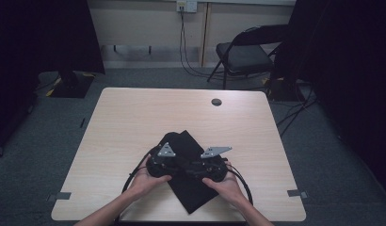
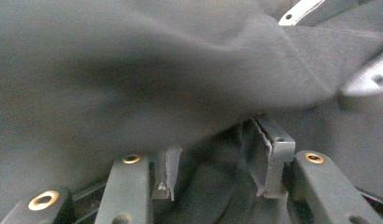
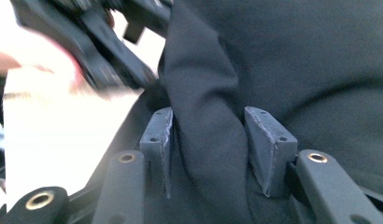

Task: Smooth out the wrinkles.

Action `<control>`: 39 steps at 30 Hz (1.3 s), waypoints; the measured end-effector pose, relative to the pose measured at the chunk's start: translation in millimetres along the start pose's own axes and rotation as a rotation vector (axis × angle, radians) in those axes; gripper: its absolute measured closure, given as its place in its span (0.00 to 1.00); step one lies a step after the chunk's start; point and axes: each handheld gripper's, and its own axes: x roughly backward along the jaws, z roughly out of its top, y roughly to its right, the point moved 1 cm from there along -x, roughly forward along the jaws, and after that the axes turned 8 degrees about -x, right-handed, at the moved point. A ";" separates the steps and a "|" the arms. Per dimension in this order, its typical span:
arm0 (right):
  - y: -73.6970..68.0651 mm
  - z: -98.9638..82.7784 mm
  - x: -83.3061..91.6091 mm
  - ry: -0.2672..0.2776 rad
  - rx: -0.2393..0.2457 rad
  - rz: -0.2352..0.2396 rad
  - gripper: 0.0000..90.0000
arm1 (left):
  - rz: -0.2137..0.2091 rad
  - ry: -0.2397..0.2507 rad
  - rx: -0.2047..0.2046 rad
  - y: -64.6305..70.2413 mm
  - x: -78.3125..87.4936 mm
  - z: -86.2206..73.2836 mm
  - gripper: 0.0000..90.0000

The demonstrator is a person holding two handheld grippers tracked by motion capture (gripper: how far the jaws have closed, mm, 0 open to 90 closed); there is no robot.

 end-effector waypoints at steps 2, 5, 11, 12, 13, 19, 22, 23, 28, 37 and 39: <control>0.3 0.3 -0.2 0.002 -0.001 0.002 0.60 | -0.007 0.016 0.017 -3.3 13.0 -1.0 0.63; 0.4 -0.4 -3.3 -0.006 0.025 -0.006 0.62 | 0.045 0.124 0.005 -11.7 51.0 4.0 0.64; -5.2 1.7 -12.6 -0.034 0.186 -0.029 0.72 | 0.008 0.137 -0.104 -17.5 31.6 36.6 0.58; -2.4 2.5 -13.1 -0.031 0.198 -0.014 0.74 | 0.004 0.112 -0.109 -18.8 23.3 36.3 0.58; 0.0 2.7 -13.4 -0.027 0.205 -0.001 0.75 | 0.003 0.090 -0.113 -19.9 15.5 34.5 0.58; -2.1 5.9 -6.8 -0.036 0.130 0.057 0.59 | 0.016 -0.004 -0.108 -30.0 -0.3 17.1 0.56; -14.6 23.3 16.0 -0.022 0.106 0.108 0.59 | 0.002 -0.033 -0.107 -31.9 -4.8 10.2 0.55; -14.6 23.3 16.0 -0.022 0.106 0.108 0.59 | 0.002 -0.033 -0.107 -31.9 -4.8 10.2 0.55; 13.4 39.4 45.8 0.054 0.029 -0.094 0.74 | 0.017 -0.063 -0.144 -31.0 -6.1 6.0 0.55; -31.0 -16.5 33.5 -0.080 0.068 -0.065 0.62 | -0.007 -0.046 -0.082 -36.3 -3.3 3.8 0.52; -38.0 -31.4 27.7 -0.076 0.079 -0.105 0.61 | -0.004 -0.045 -0.085 -35.8 -2.9 4.1 0.52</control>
